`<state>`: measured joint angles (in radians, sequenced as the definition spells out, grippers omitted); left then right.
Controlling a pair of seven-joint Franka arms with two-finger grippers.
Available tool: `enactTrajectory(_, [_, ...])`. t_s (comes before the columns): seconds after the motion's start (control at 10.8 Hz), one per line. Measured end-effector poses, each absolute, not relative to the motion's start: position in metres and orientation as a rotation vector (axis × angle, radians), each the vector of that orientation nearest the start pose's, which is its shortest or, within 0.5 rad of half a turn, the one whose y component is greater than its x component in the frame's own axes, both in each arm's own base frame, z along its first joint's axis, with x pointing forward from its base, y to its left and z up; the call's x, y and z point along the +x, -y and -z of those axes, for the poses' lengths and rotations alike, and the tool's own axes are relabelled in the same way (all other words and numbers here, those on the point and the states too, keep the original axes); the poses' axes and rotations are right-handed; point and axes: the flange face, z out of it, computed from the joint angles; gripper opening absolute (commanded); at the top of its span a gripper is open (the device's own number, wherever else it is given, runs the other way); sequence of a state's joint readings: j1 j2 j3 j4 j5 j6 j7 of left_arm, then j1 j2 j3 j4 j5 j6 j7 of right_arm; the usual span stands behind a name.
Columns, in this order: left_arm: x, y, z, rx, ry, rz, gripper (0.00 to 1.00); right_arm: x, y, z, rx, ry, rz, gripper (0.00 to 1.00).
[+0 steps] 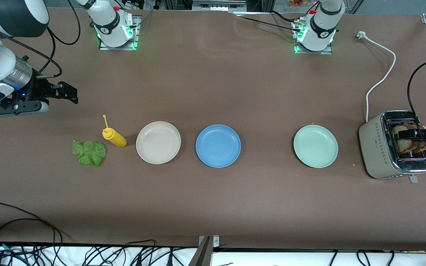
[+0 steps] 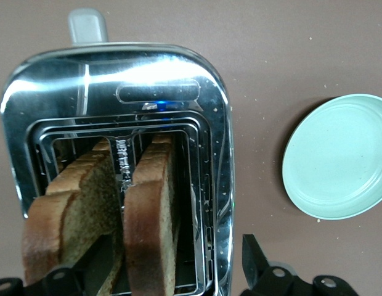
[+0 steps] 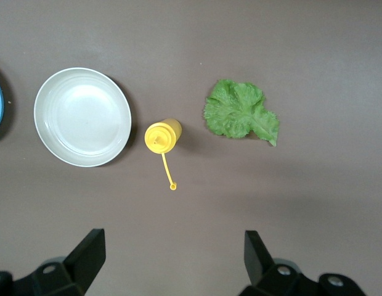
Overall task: Make sandwich in blue plate with both arms
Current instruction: 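Lower the left gripper into the toaster and grasp a bread slice, then lift the bread slice out of the toaster with the left gripper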
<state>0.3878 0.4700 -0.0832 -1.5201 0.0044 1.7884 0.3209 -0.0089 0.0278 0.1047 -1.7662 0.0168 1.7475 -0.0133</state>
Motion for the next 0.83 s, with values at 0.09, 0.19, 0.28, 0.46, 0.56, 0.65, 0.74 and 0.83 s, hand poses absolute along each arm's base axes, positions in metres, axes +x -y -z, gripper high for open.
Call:
enactTrajectory(0.09, [0.6322,-0.2056,-0.3729,-3.224,-0.022,-0.298,0.12,0.5642,-0.0551,-0.5311,-3.119,0.165,-0.074,1.00])
enactTrajectory(0.19, [0.6323,-0.2047,-0.3726,-3.224,-0.023,-0.299,0.00,0.5642,-0.0551,-0.5311,-3.119,0.165,-0.074,1.00])
enactTrajectory(0.28, [0.6323,-0.2046,-0.3727,-3.224,-0.023,-0.299,0.00,0.5643,-0.0551,-0.5312,-3.119,0.165,-0.073,1.00])
enactTrajectory(0.46, [0.6318,-0.2050,-0.3734,-3.224,-0.022,-0.301,0.00,0.5643,-0.0551,-0.5311,-3.119,0.165,-0.073,1.00])
enactTrajectory(0.56, [0.6313,-0.2054,-0.3741,-3.225,-0.021,-0.303,0.00,0.5642,-0.0551,-0.5308,-3.119,0.165,-0.074,1.00])
enactTrajectory(0.65, [0.6312,-0.2058,-0.3756,-3.224,-0.020,-0.301,0.00,0.5641,-0.0551,-0.5296,-3.119,0.165,-0.077,1.00])
enactTrajectory(0.74, [0.6313,-0.2062,-0.3779,-3.223,-0.019,-0.296,0.00,0.5640,-0.0551,-0.5278,-3.119,0.165,-0.081,1.00])
enactTrajectory(0.83, [0.6314,-0.2064,-0.3821,-3.221,-0.019,-0.286,0.00,0.5641,-0.0551,-0.5266,-3.119,0.165,-0.082,1.00])
